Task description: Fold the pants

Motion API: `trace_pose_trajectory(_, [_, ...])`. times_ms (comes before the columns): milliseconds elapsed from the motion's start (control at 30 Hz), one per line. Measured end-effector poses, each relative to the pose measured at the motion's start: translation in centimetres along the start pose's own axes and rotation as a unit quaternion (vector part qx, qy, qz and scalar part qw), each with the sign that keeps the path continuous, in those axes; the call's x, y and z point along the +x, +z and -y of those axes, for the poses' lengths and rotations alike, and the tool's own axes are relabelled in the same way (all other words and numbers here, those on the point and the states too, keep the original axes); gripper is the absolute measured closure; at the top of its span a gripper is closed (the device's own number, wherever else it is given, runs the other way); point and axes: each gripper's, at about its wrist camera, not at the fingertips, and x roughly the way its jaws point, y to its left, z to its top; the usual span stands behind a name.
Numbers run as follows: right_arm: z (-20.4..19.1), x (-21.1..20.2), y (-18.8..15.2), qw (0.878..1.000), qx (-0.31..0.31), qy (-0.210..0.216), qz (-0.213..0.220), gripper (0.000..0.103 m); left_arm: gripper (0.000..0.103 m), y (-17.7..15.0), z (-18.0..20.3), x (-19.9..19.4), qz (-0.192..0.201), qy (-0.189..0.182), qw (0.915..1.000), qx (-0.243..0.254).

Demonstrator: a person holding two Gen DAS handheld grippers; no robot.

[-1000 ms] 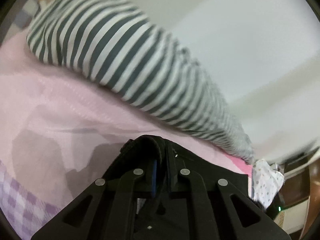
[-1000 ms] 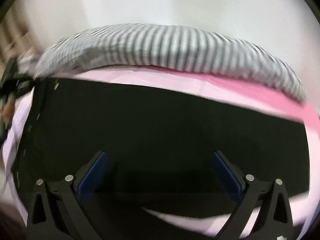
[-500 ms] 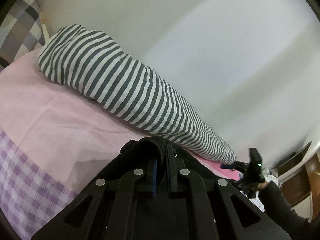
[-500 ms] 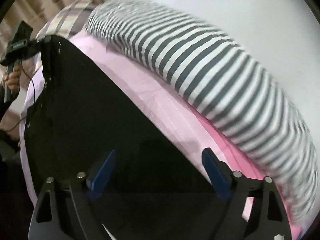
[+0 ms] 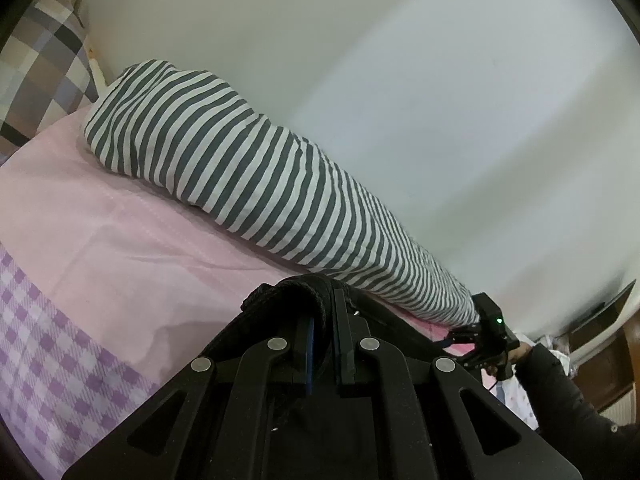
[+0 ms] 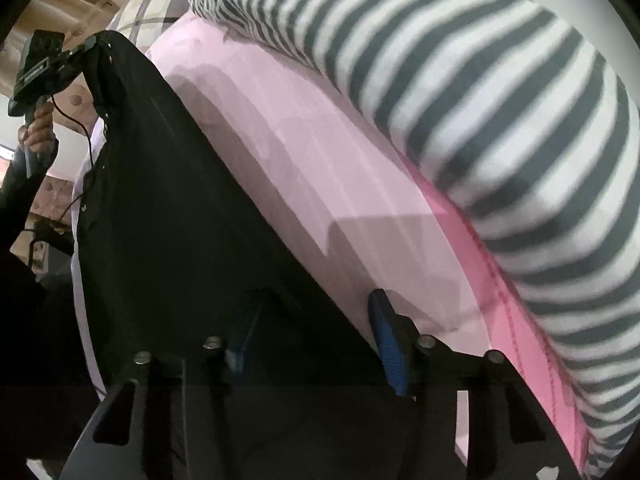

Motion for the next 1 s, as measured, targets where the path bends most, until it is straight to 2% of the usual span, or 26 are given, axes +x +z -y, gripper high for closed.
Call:
trace_pose_trajectory(133, [0.9, -0.9, -2.2, 1.000, 0.017, -0.020, -0.011, 0.070, 0.096, 0.2, 0.1, 0.2, -0.003, 0.009, 0.9999, 0.004])
trace_pose_trajectory(233, [1.1, -1.4, -3.8, 0.997, 0.031, -0.065, -0.019, 0.077, 0.096, 0.2, 0.0, 0.5, -0.004, 0.014, 0.9999, 0.006])
trace_pose_trajectory(267, [0.9, -1.6, -4.3, 0.996, 0.035, -0.082, -0.017, 0.085, 0.096, 0.2, 0.0, 0.6, -0.004, 0.016, 0.9998, 0.007])
trace_pose_trajectory(333, [0.0, -2.2, -5.1, 0.993, 0.038, -0.112, -0.003, 0.091, 0.096, 0.1, -0.1, 0.9, -0.004, 0.021, 0.9997, 0.008])
trace_pose_trajectory(533, [-5.8, -5.6, -8.0, 0.970, 0.064, -0.222, 0.079, 0.094, 0.096, -0.4, 0.4, 0.6, 0.001, 0.036, 0.9985, 0.040])
trace_pose_trajectory(667, [-11.7, -7.0, -11.2, 0.951, 0.082, -0.277, 0.111, 0.094, 0.096, -1.1, 0.7, -1.5, 0.003, 0.031, 0.9979, 0.057])
trace_pose_trajectory(833, [-17.4, -7.1, -16.3, 0.931, 0.128, -0.311, 0.139, 0.096, 0.096, -3.6, 1.3, -5.3, -0.006, 0.020, 0.9963, 0.084])
trace_pose_trajectory(933, [-19.7, -6.0, -19.1, 0.924, 0.161, -0.313, 0.150, 0.096, 0.096, -6.0, 1.3, -7.3, -0.020, 0.025, 0.9944, 0.101])
trace_pose_trajectory(1000, [-20.6, -4.6, -20.8, 0.921, 0.184, -0.309, 0.148, 0.096, 0.096, -7.6, 0.7, -8.4, -0.031, 0.021, 0.9947, 0.095])
